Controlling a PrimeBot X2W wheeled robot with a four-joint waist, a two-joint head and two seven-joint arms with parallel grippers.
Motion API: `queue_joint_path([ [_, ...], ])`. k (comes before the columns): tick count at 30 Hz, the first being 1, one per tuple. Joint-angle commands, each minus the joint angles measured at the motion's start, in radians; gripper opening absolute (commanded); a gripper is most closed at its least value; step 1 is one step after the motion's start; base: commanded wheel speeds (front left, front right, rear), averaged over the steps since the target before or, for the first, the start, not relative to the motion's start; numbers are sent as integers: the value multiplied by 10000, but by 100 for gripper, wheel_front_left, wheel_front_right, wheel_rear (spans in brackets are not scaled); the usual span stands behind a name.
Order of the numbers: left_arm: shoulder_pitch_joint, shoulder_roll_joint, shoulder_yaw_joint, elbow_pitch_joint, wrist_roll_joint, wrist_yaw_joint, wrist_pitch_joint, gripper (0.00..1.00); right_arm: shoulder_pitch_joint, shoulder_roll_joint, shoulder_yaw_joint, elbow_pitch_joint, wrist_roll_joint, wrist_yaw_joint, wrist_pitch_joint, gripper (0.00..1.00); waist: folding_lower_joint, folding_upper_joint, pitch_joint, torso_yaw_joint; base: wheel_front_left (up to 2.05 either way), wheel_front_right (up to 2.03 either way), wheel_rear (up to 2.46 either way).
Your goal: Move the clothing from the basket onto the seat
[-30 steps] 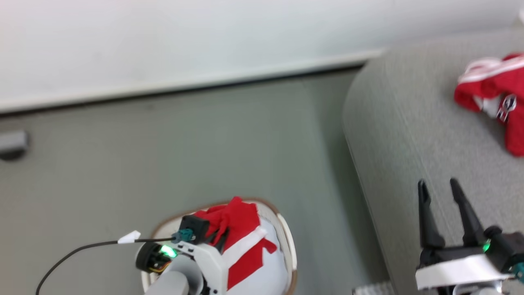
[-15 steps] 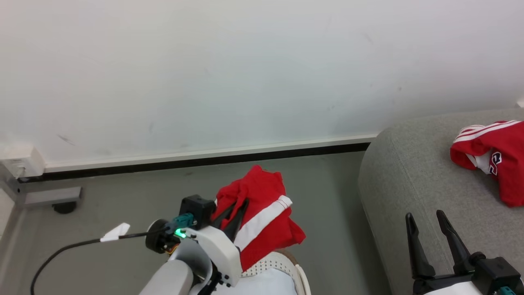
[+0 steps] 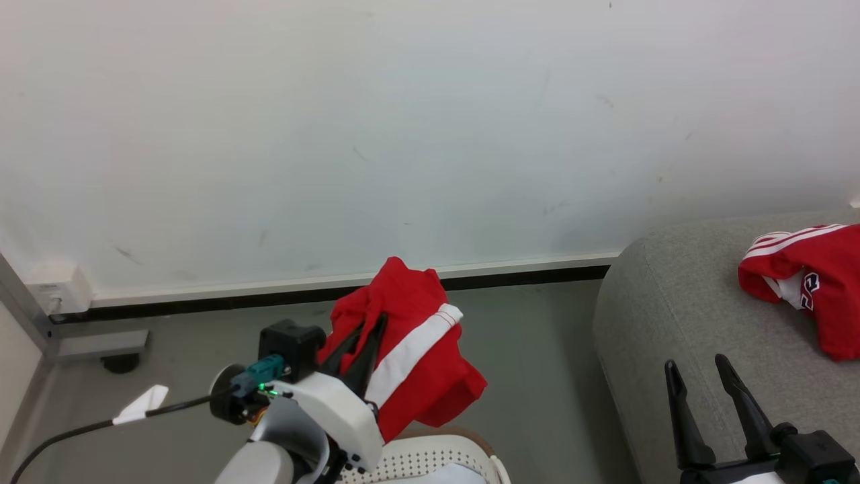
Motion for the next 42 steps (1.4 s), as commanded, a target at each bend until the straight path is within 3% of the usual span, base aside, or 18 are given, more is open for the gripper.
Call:
queue_joint_path([
  [1,150,67,41,-127,-112,47,23,0,138,-78,62,-42,74,-22,9,100,2,0,-9,0,0,0,0],
  [10,381,183,22,-895,-144,210,115,0,53,-456,1306,-531,1081,-22,19,100,2,0,41,-10,0,0,0],
  [23,419,23,-248,-1114,-151,255,-59,0,-1158,-1528,4553,-2194,4683,-22,1650,100,2,0,168,-81,0,0,0],
  [30,221,-167,-551,-1126,-151,147,-77,0,-1970,-1538,5729,-1691,6104,-22,2133,100,2,0,175,38,0,0,0],
  [42,105,-573,-1269,-1214,-394,-232,11,0,-3081,-1401,6803,-308,9304,-22,2377,100,2,0,114,546,0,0,0],
])
